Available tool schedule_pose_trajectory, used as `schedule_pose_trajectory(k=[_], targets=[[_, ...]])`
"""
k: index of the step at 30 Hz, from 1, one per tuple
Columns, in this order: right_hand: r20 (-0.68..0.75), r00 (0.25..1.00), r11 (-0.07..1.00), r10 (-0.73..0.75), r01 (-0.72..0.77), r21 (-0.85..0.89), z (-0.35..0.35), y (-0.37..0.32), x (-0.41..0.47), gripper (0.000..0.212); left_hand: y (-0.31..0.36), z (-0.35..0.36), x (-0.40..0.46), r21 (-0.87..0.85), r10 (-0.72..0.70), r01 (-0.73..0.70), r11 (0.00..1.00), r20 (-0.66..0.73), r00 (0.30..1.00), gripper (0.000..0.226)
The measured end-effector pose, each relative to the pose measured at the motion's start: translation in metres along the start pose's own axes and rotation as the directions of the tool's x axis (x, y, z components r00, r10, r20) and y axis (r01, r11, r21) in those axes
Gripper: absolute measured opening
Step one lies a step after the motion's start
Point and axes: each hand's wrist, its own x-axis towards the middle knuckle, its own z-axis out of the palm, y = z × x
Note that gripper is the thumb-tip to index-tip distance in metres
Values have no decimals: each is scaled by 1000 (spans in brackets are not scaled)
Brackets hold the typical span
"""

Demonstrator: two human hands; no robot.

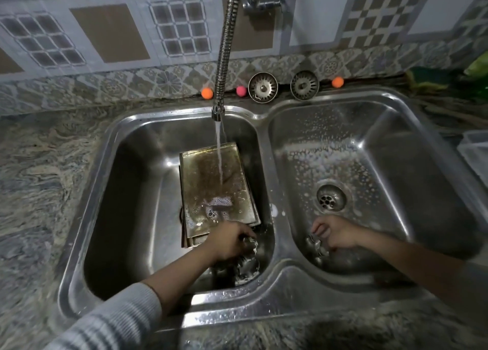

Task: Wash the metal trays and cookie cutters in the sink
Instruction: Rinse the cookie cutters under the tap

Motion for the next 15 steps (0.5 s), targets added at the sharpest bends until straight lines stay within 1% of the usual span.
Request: schedule_pose_trajectory(k=[3, 4, 7, 9, 11, 13, 15], targets=[[-25, 999, 999, -29, 30, 32, -9, 2, -2, 39, 4, 4, 7, 197, 94, -88, 976, -18, 995, 27], [-30, 999, 999, -36, 37, 36, -12, 3, -4, 40, 4, 5, 8, 227, 112, -102, 969, -29, 993, 25], [-70, 994, 993, -86, 91, 77, -20, -4, -10, 38, 4, 6, 8, 241, 155, -138, 961, -55, 986, 21], [-121, 984, 983, -129, 142, 113, -23, -15, -17, 36, 1, 4, 7, 194, 180, -156, 968, -110, 977, 22], [-190, 964, 966, -183, 213, 148, -26, -33, -27, 33, -1, -5, 2, 128, 175, -150, 980, -214, 961, 24], [-283, 921, 932, -267, 321, 165, -26, -57, -39, 29, 0, -18, -2, -6, 107, -115, 993, -332, 937, 24], [-377, 858, 875, -349, 443, 197, -23, -88, -49, 24, 3, -34, -5, -233, -38, -75, 970, -447, 893, 23]])
